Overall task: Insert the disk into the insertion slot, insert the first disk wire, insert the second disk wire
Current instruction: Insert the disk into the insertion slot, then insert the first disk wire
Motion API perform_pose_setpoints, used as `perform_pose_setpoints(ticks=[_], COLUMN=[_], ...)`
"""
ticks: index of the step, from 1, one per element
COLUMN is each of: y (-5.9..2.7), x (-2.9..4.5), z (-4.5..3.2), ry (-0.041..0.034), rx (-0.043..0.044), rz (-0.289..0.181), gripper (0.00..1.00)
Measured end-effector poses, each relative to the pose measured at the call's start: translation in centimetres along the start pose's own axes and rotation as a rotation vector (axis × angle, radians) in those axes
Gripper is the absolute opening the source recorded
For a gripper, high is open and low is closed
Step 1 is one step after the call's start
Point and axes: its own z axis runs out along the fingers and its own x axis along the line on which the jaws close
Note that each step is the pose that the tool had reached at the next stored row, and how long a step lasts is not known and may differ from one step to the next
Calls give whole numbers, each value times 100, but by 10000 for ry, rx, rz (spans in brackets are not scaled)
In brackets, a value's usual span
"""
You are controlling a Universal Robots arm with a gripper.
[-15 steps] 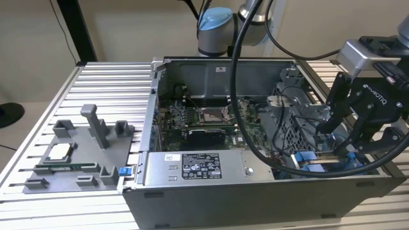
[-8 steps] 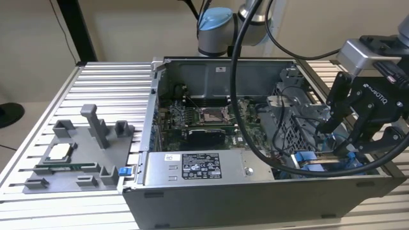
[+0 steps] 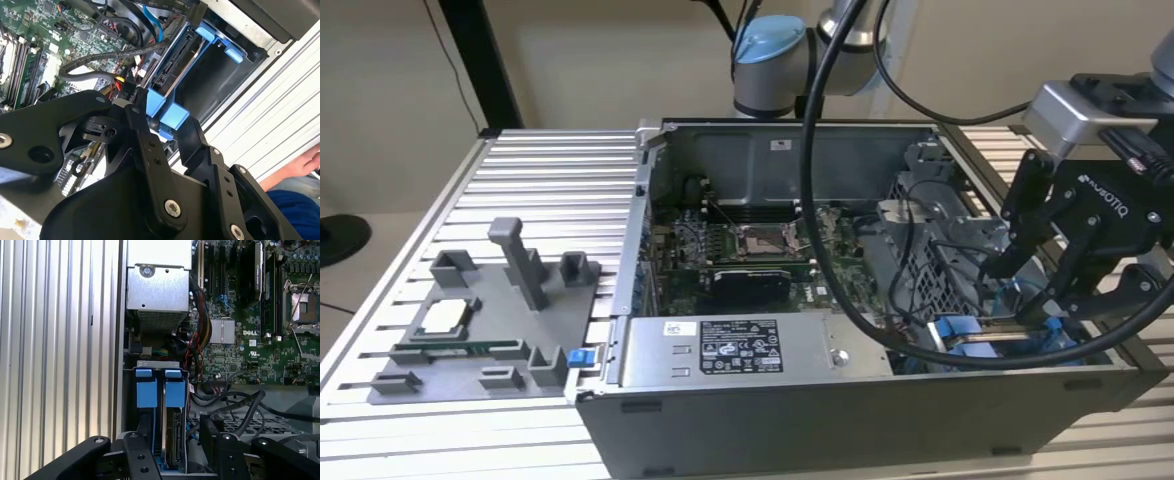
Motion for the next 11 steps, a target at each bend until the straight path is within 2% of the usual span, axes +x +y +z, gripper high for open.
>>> perform_pose_setpoints(ticks=[11], y=[0], x=[0], z=[1], ry=[-7], rx=[0], rz=[-1], gripper=[100])
